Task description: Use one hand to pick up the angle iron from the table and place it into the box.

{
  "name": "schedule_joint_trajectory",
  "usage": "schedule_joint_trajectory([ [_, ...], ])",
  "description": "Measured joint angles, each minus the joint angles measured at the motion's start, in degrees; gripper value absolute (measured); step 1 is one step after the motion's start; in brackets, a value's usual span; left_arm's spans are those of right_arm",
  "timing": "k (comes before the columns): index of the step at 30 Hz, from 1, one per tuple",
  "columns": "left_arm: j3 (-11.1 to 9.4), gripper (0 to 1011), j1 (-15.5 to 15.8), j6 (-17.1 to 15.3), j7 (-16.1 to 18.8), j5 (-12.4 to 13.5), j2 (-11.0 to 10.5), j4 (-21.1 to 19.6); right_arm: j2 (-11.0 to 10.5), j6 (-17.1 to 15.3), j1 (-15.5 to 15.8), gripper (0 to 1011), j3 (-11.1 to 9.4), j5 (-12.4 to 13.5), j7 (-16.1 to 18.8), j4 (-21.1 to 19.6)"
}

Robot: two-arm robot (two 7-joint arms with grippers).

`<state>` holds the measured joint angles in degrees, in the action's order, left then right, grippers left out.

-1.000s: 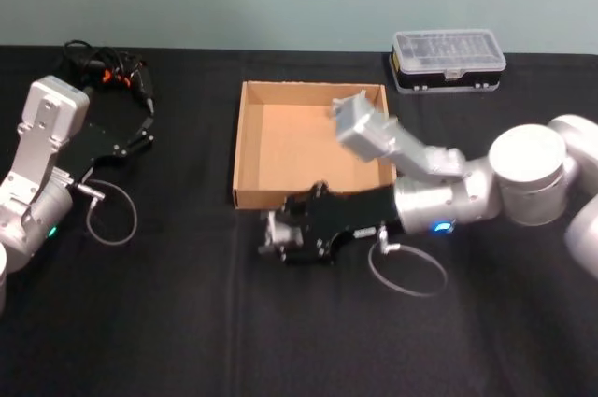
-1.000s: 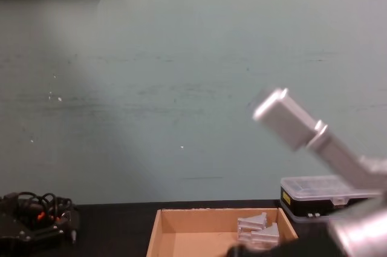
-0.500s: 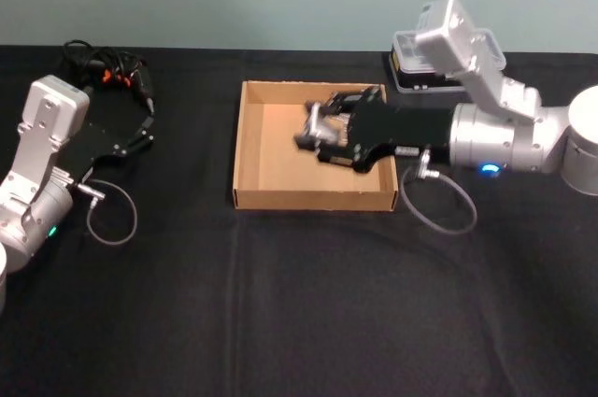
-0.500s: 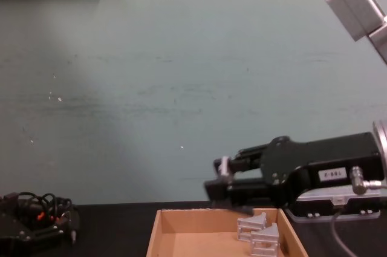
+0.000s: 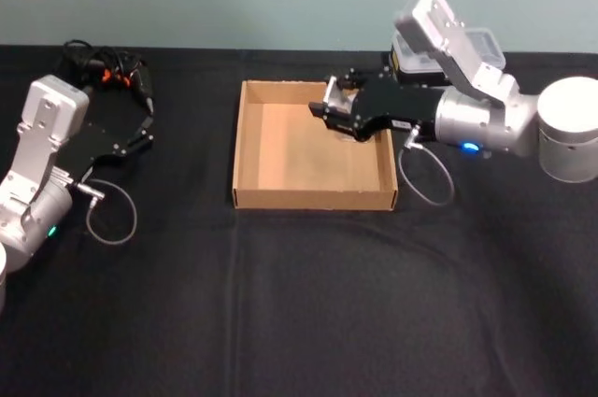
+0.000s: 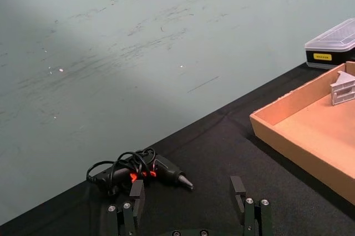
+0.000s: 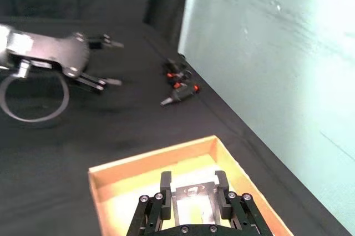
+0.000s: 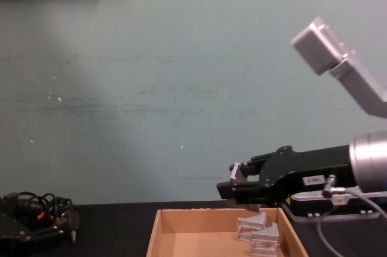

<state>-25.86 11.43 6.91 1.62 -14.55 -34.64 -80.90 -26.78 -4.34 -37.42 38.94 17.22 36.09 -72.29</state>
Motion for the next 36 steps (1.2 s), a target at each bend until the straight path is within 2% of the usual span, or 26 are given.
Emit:
schedule_joint_trajectory([
  [1, 0.0, 1000, 0.0, 0.0, 0.0, 0.0, 0.0, 0.0, 0.0, 0.0, 0.0, 466, 0.0, 0.0, 0.0, 0.0],
  [4, 0.0, 1000, 0.0, 0.0, 0.0, 0.0, 0.0, 0.0, 1.89, -0.94, -1.29, 465, 0.36, -1.53, -0.83, 3.3],
  [12, 0.0, 1000, 0.0, 0.0, 0.0, 0.0, 0.0, 0.0, 5.25, -1.92, -3.45, 466, 1.25, -3.89, -0.91, 9.86],
  [24, 0.0, 1000, 0.0, 0.0, 0.0, 0.0, 0.0, 0.0, 10.07, -0.63, -6.4, 465, 1.73, -6.36, 0.55, 19.25],
  [36, 0.0, 1000, 0.0, 0.0, 0.0, 0.0, 0.0, 0.0, 12.94, 0.81, -8.08, 465, 1.8, -8.41, 2.53, 23.95],
])
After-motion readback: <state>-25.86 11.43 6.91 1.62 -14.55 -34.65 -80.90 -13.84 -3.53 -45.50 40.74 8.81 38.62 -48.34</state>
